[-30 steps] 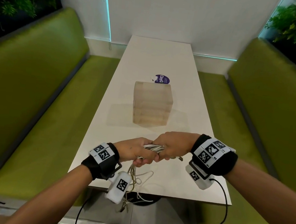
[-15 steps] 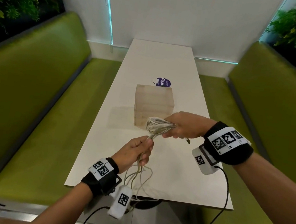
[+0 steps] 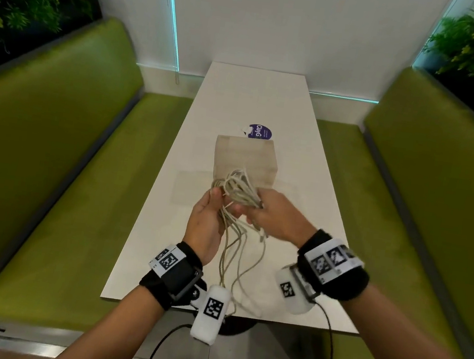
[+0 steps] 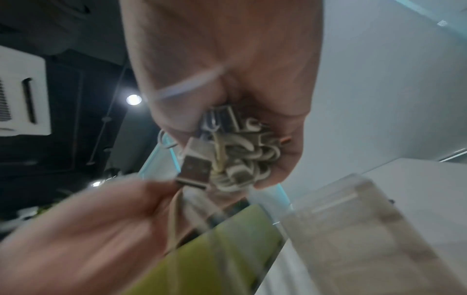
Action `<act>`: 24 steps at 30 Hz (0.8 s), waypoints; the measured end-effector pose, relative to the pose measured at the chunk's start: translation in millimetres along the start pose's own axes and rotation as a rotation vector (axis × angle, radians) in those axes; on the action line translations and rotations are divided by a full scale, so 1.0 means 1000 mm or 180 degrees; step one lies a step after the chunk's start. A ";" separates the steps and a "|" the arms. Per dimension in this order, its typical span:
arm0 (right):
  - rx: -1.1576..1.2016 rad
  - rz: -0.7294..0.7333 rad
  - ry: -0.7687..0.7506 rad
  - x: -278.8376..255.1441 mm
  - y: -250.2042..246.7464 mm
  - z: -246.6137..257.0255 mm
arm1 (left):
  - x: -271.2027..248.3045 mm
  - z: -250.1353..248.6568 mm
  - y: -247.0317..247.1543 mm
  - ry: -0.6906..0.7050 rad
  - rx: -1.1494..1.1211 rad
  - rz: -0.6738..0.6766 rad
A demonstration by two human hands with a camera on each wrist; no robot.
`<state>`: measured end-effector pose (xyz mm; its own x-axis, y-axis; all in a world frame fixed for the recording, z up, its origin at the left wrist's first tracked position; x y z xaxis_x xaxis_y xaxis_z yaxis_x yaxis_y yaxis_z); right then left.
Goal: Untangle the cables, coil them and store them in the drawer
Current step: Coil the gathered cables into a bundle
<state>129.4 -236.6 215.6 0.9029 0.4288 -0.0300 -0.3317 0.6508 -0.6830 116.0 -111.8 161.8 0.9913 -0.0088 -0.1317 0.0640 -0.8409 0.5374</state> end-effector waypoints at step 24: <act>0.0543 0.0316 0.0121 -0.003 0.039 0.000 | -0.005 -0.017 0.007 0.0127 0.0562 0.0725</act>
<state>113.9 -212.1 189.0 0.8720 0.4744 -0.1208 -0.4584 0.7046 -0.5417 113.5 -107.8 180.5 0.9818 -0.1896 0.0106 -0.1783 -0.9009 0.3957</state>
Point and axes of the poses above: each hand's wrist, its own x-axis towards the middle knuckle, its own y-axis out of the palm, z = x × y, the point moved 4 cm from there along x, towards the middle knuckle, and after that the axes turned 2 degrees about -y, right-handed, at the moved point
